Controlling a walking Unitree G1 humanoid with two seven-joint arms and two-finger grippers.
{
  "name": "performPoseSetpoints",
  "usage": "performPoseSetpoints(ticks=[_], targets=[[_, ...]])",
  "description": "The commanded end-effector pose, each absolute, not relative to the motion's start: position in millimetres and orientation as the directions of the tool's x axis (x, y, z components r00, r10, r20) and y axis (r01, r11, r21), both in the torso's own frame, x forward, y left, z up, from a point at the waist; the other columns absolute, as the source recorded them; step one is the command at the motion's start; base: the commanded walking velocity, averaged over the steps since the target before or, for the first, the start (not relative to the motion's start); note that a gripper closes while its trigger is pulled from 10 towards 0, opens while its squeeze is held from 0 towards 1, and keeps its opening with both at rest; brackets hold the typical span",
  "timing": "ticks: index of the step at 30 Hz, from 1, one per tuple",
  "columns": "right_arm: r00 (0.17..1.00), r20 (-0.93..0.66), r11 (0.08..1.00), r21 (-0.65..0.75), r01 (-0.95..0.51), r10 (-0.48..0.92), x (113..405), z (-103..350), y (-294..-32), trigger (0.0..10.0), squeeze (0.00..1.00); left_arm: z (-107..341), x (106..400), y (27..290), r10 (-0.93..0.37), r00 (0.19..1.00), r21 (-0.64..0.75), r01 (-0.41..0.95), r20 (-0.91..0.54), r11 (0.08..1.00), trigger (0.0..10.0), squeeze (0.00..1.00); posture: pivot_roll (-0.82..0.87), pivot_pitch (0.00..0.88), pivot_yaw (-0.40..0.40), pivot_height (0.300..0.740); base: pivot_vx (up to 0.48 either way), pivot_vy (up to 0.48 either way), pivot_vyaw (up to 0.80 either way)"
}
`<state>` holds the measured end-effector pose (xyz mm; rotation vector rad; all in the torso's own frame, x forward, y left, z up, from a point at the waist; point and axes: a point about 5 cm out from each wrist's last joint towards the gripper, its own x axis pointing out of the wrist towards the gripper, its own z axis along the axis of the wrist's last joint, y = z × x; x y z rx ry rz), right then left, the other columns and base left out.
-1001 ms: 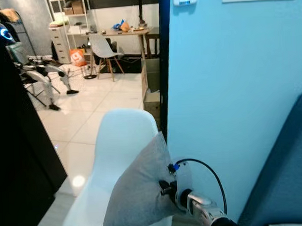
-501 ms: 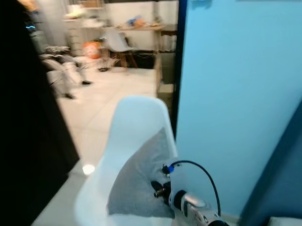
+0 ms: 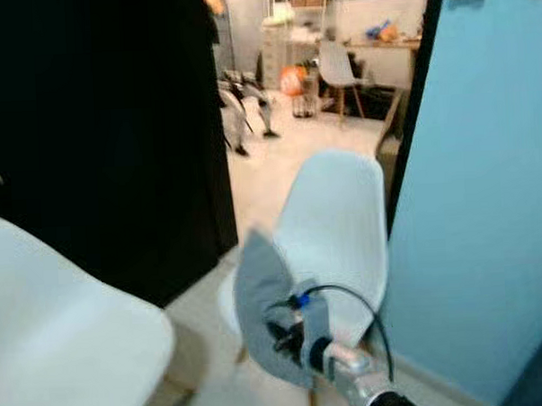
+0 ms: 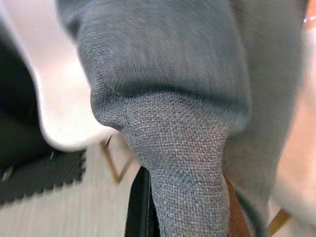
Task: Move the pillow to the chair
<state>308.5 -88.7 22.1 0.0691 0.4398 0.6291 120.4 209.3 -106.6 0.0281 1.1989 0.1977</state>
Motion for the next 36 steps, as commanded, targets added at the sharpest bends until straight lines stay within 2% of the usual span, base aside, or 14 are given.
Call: performPoseSetpoints(ticks=[1, 30, 34, 35, 36], targets=[[0.706, -0.375, 0.797, 0.206, -0.568, 0.601, 307.3, 21.8, -85.1, 10.0, 0.0, -105.3, 124.5, 208.8, 0.169, 0.361, 0.128, -0.134, -0.917, 0.983, 10.0, 0.0, -0.08, 0.034, -0.001, 0.74, 0.0, 0.0, 0.79], [0.687, -0.379, 0.781, 0.214, -0.587, 0.62, 303.2, 18.7, -86.2, 10.0, 0.0, -105.0, 126.8, 206.4, 0.173, 0.371, 0.136, -0.125, -0.912, 0.983, 10.0, 0.0, -0.09, 0.041, -0.004, 0.74, 0.0, 0.0, 0.79], [0.691, -0.359, 0.777, 0.227, -0.588, 0.628, 304.6, 21.2, -85.1, 10.0, 0.0, -104.9, 127.1, 206.2, 0.172, 0.372, 0.134, -0.126, -0.912, 0.983, 10.0, 0.0, -0.09, 0.04, -0.004, 0.74, 0.0, 0.0, 0.79], [0.703, -0.283, 0.757, 0.276, -0.592, 0.653, 310.2, 31.3, -83.1, 10.0, 0.0, -104.6, 127.9, 206.3, 0.17, 0.376, 0.132, -0.126, -0.911, 0.983, 10.0, 0.0, -0.09, 0.04, -0.004, 0.74, 0.0, 0.0, 0.79], [0.703, -0.283, 0.757, 0.276, -0.592, 0.653, 310.2, 31.3, -83.1, 10.0, 0.0, -104.6, 127.9, 206.3, 0.17, 0.376, 0.132, -0.126, -0.911, 0.983, 10.0, 0.0, -0.09, 0.04, -0.004, 0.74, 0.0, 0.0, 0.79]])
